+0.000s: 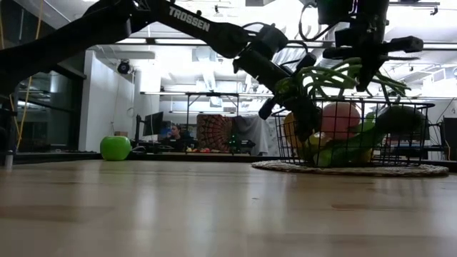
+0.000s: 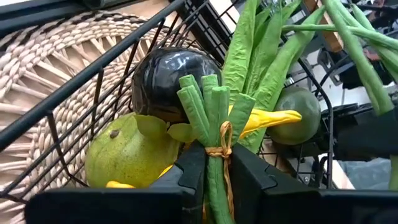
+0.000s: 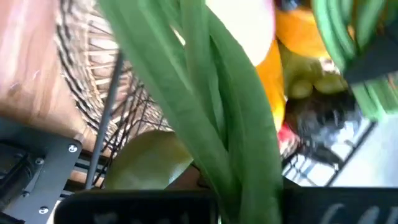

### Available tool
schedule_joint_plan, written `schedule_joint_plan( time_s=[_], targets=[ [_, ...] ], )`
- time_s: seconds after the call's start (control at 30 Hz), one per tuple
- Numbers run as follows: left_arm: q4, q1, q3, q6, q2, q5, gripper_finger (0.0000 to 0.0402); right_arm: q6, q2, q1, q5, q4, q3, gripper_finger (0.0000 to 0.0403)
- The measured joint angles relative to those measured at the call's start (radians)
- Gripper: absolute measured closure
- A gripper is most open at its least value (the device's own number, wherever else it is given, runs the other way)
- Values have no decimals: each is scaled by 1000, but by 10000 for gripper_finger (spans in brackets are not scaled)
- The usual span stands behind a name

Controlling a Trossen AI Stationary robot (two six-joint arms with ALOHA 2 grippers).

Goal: Build produce basket
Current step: Put the green string beans into the wire basket

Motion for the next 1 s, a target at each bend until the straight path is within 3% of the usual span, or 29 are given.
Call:
schedule_joint_plan(
  time_s=[0.2,0.4,0.53,0.77,1.0],
  targets=[
    [-3,20,0,-13,0,44,357,-171,20,0,3,17,-80,403],
    [-4,23,0,-15,0,60,356,-336,94,3,200,49,-166,403],
    [-8,23,0,-13,1,64,356,-434,137,13,264,116,-169,403],
    [-20,35,-2,-6,2,75,355,-437,181,11,162,136,-158,393],
    [-16,41,-2,-11,2,72,355,-411,183,5,139,151,-158,378]
  ],
)
